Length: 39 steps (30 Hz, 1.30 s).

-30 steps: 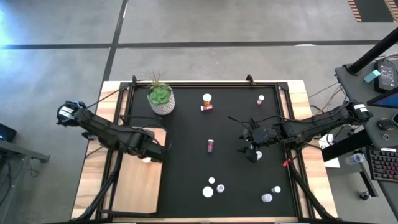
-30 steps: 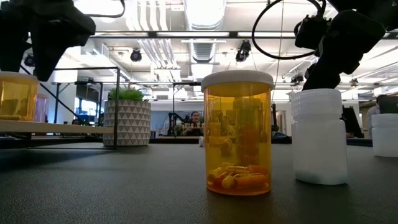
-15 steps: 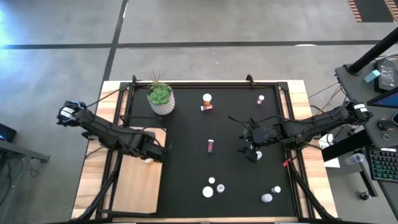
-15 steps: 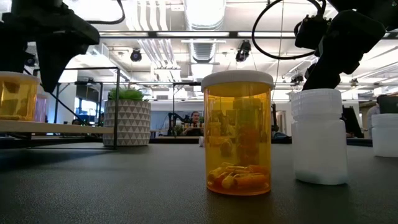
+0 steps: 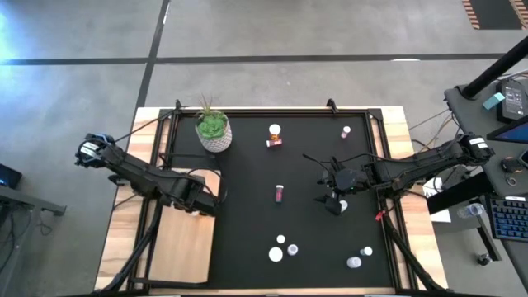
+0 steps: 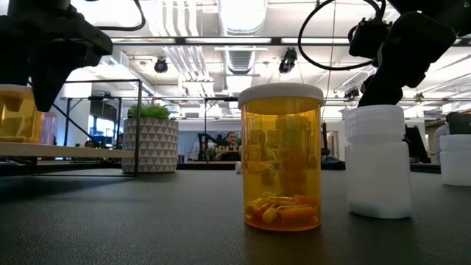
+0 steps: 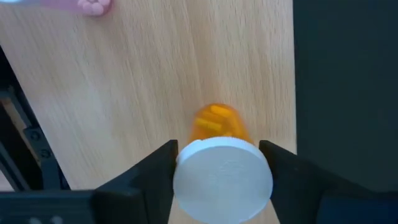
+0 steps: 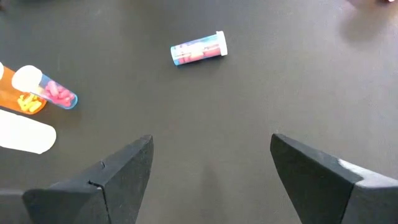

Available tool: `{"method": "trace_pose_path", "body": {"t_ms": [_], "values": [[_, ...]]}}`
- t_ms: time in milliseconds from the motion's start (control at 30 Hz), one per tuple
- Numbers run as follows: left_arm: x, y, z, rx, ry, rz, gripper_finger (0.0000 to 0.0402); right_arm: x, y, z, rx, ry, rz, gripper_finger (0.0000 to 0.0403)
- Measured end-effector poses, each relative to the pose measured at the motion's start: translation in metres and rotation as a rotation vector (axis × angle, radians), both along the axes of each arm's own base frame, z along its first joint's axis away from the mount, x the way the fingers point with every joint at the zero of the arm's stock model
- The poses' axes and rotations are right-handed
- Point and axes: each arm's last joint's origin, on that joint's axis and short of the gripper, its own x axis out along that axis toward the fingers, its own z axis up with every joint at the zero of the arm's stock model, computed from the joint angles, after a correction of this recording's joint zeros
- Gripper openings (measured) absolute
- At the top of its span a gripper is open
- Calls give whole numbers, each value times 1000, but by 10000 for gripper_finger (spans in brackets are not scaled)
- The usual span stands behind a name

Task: Pick and place medicine bottles onto shelf by color
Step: Put the center orange pill bottle on the shelf

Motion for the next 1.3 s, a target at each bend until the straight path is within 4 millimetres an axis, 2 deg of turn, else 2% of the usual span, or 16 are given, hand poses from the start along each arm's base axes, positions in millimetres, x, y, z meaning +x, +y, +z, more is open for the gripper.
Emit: {"method": "trace_pose_path", "body": {"t_ms": [167,333,533,767,1067,1300], "values": [[-4,1,0,14,37,-24,184,0,0,0,0,0,0,315],[-16,6,3,38,141,-29,198,0,0,0,0,0,0,315],[-26,10,9,60,166,-22,193,0,0,0,0,0,0,315],[-43,17,-1,62,151,58,192,0,0,0,0,0,0,315],[-63,25,-4,51,108,136,191,0,0,0,0,0,0,315],[-68,27,-7,22,41,163,192,0,0,0,0,0,0,315]]}}
